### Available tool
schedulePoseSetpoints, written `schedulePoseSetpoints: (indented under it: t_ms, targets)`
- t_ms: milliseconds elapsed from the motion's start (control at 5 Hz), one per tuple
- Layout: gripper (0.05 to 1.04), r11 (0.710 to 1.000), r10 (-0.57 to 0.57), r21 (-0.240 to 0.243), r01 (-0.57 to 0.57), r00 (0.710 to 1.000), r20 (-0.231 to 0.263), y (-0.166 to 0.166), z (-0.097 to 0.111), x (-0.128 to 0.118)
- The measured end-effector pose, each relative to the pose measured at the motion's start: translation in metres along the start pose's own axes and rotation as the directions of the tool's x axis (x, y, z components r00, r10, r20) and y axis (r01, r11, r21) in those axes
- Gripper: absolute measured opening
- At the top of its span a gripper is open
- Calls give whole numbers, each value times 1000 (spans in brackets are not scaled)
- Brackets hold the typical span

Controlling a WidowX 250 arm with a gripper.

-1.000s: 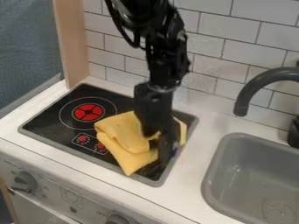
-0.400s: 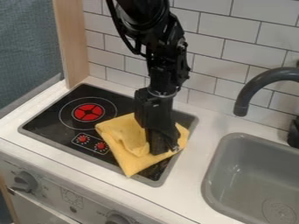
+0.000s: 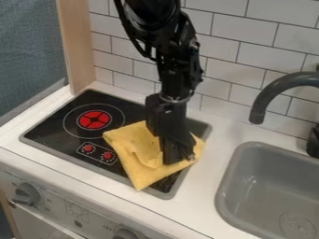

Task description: Unfold the cloth from the right to the left

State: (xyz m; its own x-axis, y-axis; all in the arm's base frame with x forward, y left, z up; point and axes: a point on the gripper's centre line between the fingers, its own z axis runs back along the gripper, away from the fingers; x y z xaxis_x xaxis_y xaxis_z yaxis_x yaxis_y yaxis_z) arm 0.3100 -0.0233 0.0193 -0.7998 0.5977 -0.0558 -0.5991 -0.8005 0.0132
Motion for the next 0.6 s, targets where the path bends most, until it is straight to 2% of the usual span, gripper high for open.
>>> schedulePoseSetpoints:
  t_ms: [200,400,600]
  targets:
    - [54,998,64,-26,-66,995,-75,-24,30,2]
    - [54,987,156,-12,-158,981,-114,-51,44,13]
    - [54,968,244,-27,-250,959,-143,-81,57,30]
